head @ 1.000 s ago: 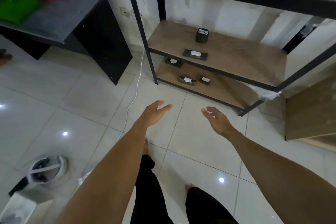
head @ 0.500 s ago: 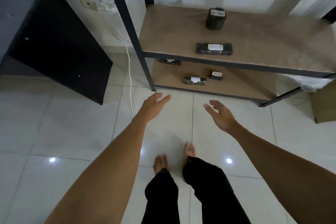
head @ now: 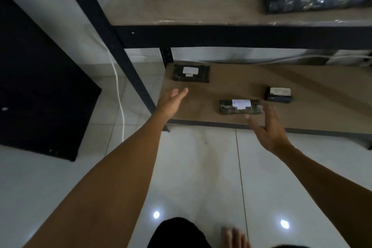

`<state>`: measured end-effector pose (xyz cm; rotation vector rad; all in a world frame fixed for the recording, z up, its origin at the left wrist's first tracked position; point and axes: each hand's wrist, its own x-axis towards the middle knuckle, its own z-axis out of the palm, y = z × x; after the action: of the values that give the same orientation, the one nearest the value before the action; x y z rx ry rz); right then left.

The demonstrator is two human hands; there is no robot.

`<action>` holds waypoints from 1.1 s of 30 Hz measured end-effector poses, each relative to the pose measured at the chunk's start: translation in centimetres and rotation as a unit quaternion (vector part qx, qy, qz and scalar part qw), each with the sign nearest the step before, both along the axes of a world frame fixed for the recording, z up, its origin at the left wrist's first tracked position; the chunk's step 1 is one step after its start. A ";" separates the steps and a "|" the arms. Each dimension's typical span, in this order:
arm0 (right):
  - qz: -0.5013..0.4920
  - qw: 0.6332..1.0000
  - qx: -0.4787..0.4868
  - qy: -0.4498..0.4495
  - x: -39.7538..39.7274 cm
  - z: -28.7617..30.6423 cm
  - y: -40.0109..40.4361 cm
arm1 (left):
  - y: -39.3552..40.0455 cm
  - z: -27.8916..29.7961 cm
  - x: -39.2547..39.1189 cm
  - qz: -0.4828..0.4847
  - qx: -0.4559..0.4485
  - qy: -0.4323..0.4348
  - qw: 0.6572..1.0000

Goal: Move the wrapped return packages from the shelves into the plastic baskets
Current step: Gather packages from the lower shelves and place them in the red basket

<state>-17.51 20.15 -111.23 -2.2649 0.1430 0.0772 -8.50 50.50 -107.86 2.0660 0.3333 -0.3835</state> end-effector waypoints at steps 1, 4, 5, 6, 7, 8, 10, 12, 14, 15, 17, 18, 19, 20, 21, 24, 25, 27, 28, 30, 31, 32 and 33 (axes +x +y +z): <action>0.000 1.000 -0.004 -0.017 0.9 -1.5 -0.4 | 0.3 -1.5 1.7 0.026 0.003 -0.022 0.999; -0.014 0.998 -0.028 -0.045 3.1 -5.1 -1.4 | 0.7 -5.1 6.7 0.104 0.002 -0.076 0.992; -0.016 0.997 -0.037 -0.062 3.6 -5.9 -1.6 | 0.7 -5.9 8.1 0.127 -0.006 -0.079 0.989; -0.015 0.996 -0.043 -0.079 4.1 -6.6 -1.8 | 0.7 -6.5 9.3 0.143 -0.013 -0.080 0.986; -0.014 0.995 -0.048 -0.092 4.5 -7.1 -2.0 | 0.7 -7.2 10.5 0.150 -0.015 -0.079 0.985; -0.015 0.993 -0.052 -0.103 4.9 -7.4 -2.2 | 0.6 -7.7 11.5 0.150 -0.011 -0.080 0.985; -0.019 0.991 -0.064 -0.118 5.4 -7.7 -2.3 | 0.3 -8.6 13.5 0.144 0.000 -0.080 0.986; -0.018 0.990 -0.080 -0.119 5.6 -8.0 -2.5 | 0.0 -9.1 15.1 0.135 0.020 -0.089 0.987; -0.010 0.989 -0.084 -0.119 5.7 -7.9 -2.4 | 0.3 -9.4 16.5 0.115 0.059 -0.073 0.989; -0.003 0.988 -0.083 -0.129 5.8 -7.9 -2.3 | 0.6 -9.7 17.0 0.104 0.080 -0.056 0.990; 0.000 0.984 -0.084 -0.159 6.0 -7.8 -2.4 | 0.7 -10.0 17.7 0.088 0.100 -0.038 0.990; -0.008 0.982 -0.088 -0.166 6.2 -7.8 -2.6 | 0.6 -9.8 17.7 0.079 0.098 -0.042 0.991; -0.021 0.982 -0.092 -0.161 6.6 -8.0 -3.0 | 0.3 -9.6 17.6 0.070 0.094 -0.050 0.992; -0.037 0.984 -0.098 -0.144 6.9 -8.1 -3.5 | 0.2 -9.6 17.6 0.065 0.090 -0.061 0.992; -0.051 0.986 -0.105 -0.122 7.3 -8.3 -4.0 | 0.0 -9.6 17.6 0.057 0.087 -0.075 0.992; -0.045 0.985 -0.141 -0.084 8.2 -8.7 -4.7 | -0.3 -10.3 17.4 0.046 0.062 -0.111 0.991; -0.030 0.985 -0.150 -0.078 8.6 -8.7 -4.6 | -0.5 -10.4 17.1 0.044 0.050 -0.120 0.991; -0.005 0.987 -0.152 -0.057 9.4 -8.2 -4.5 | -0.5 -10.6 16.7 0.041 0.027 -0.138 0.989; 0.001 0.988 -0.145 -0.045 9.7 -7.9 -4.4 | -0.5 -10.8 16.5 0.040 0.016 -0.147 0.988; 0.014 0.991 -0.132 -0.027 10.1 -7.6 -4.4 | -0.4 -10.8 15.9 0.040 0.000 -0.158 0.987; 0.025 0.991 -0.129 -0.021 10.1 -7.5 -4.4 | -0.3 -10.8 15.7 0.045 -0.010 -0.157 0.986; 0.039 0.991 -0.127 -0.016 10.0 -7.5 -4.5 | -0.3 -10.9 15.4 0.051 -0.021 -0.154 0.987; 0.051 0.991 -0.121 -0.014 9.9 -7.5 -4.7 | -0.4 -10.8 15.1 0.052 -0.031 -0.153 0.986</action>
<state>-7.61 15.48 -118.72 -2.5145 0.0212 0.0870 6.57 50.14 -118.66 1.9989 0.2382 -0.0105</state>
